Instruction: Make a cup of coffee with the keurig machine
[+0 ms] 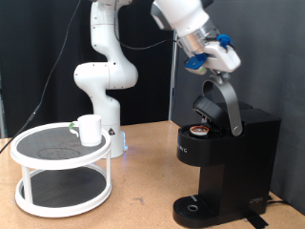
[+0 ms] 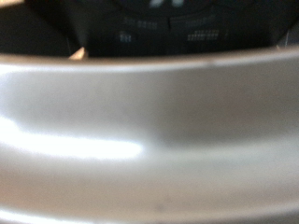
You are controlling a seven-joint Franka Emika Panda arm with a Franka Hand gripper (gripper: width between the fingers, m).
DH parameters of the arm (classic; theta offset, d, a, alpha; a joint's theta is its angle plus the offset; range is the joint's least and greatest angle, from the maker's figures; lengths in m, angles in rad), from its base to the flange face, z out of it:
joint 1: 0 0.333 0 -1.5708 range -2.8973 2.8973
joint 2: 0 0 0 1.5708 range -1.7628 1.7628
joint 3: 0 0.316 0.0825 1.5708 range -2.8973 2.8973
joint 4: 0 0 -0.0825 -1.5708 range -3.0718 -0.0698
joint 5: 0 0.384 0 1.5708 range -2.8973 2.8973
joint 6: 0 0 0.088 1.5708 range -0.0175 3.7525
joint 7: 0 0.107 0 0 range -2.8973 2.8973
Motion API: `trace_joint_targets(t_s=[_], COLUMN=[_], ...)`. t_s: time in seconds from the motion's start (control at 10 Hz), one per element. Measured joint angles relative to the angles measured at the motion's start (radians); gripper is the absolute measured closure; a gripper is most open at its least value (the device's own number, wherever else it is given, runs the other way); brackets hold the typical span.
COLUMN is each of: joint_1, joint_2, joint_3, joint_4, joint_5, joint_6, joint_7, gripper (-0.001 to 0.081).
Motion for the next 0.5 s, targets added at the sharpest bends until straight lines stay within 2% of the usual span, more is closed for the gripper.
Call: trace_joint_targets(t_s=[0.2,0.5], joint_1=[-0.023,-0.050], joint_2=[-0.017,-0.020], joint_3=[-0.026,-0.031], joint_4=[-0.029,-0.059], joint_5=[-0.013,-0.056], joint_6=[-0.017,0.000], joint_7=[-0.025,-0.025], gripper=[0.0806,0.0806])
